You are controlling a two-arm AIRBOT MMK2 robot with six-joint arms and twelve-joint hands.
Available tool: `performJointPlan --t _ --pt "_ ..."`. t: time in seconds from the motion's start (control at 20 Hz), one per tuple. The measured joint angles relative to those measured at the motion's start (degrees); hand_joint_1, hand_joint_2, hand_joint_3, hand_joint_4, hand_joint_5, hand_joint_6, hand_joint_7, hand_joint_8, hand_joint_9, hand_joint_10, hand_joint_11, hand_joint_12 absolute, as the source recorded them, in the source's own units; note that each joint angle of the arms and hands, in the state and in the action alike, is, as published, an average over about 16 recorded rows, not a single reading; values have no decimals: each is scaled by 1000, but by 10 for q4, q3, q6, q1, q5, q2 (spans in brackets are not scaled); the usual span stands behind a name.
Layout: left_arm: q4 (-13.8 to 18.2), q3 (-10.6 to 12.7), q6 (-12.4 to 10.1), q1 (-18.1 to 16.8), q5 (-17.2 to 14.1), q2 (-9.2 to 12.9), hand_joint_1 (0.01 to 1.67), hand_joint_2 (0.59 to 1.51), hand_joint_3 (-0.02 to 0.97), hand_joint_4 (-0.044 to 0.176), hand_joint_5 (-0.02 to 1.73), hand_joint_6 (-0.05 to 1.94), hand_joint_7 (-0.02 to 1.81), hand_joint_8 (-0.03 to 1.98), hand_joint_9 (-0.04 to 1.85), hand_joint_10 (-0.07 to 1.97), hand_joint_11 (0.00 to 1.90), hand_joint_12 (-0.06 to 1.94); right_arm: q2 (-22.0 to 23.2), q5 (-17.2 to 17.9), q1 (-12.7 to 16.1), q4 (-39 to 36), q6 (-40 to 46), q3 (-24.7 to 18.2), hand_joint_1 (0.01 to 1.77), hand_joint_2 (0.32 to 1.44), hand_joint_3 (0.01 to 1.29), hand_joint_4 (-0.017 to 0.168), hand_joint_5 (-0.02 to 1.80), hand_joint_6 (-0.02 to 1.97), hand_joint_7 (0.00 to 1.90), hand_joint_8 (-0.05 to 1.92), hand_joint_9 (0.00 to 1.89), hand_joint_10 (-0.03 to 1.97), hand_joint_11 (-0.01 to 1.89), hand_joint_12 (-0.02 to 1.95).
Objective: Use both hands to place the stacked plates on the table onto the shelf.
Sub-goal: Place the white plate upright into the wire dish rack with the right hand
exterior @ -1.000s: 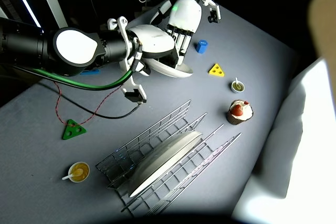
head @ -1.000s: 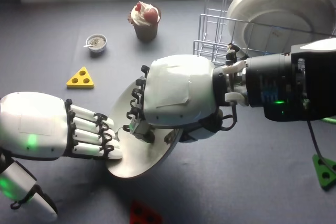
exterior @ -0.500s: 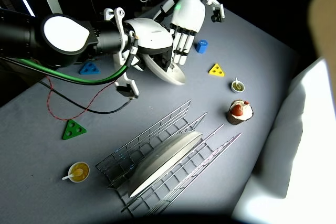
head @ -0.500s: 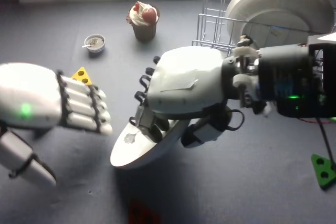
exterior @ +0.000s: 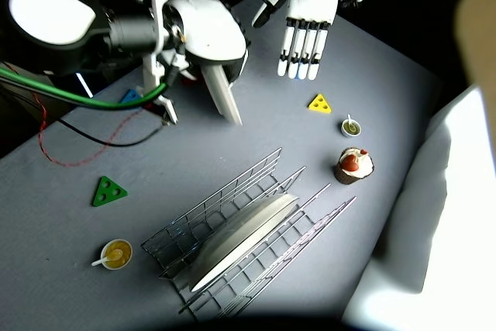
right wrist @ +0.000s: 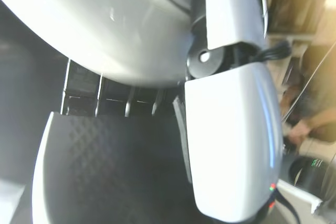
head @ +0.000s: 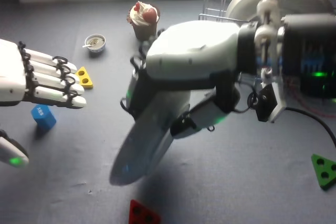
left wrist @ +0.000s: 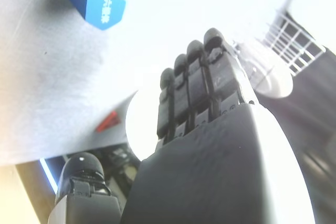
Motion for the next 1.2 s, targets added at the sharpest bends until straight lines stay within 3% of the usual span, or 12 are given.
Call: performJointPlan --t 0.4,0.75,1.2 --pt "-40 10 -25 2 -47 33 25 1026 3 -1 196 4 225 -2 210 11 186 10 34 4 51 -25 125 -20 1437 924 12 -5 1012 851 1181 379 1213 593 1176 811" --pt "-59 18 -60 3 -75 53 24 1026 3 -1 206 3 242 4 231 11 198 11 58 16 74 -48 191 -20 1452 923 12 -7 984 861 1193 318 1247 465 1065 1235" --pt "-59 18 -83 3 -100 62 24 1028 2 -1 212 4 238 8 227 12 201 12 79 22 81 -10 197 11 1454 923 12 -6 958 907 1216 315 1241 505 1082 1007"
